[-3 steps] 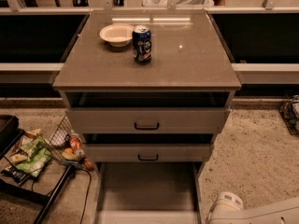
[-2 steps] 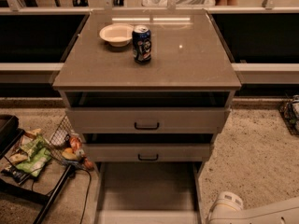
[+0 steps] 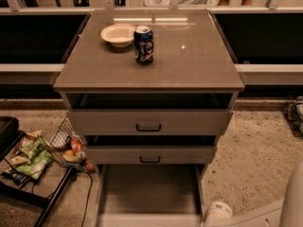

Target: Close bottom drawer

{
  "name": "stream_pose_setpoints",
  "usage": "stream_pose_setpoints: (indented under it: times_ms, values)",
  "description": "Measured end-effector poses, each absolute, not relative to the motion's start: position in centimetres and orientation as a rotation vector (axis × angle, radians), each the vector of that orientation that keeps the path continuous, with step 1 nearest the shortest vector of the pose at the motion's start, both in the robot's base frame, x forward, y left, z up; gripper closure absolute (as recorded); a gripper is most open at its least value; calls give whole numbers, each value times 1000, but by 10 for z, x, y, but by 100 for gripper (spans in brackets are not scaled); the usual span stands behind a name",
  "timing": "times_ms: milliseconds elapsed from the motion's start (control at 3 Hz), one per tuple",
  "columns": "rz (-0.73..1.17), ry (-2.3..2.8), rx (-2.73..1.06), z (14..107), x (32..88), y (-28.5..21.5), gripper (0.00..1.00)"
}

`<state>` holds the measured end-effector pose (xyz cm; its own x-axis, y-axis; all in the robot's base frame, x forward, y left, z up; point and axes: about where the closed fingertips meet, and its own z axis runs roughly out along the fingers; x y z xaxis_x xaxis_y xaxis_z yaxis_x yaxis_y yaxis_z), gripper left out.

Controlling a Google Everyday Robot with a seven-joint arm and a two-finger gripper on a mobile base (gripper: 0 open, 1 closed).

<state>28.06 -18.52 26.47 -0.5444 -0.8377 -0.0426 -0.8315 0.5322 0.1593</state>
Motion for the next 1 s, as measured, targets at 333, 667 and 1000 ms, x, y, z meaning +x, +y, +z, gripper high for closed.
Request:
stream_pose_setpoints:
  times_ms: [333,667,1000]
  values:
    - [-382,-2691,1524,214,260,-156,100]
    - [-500,-2690,1586,169,251,-125,100]
    - [-593,-2707,1646,135,250,-95,100]
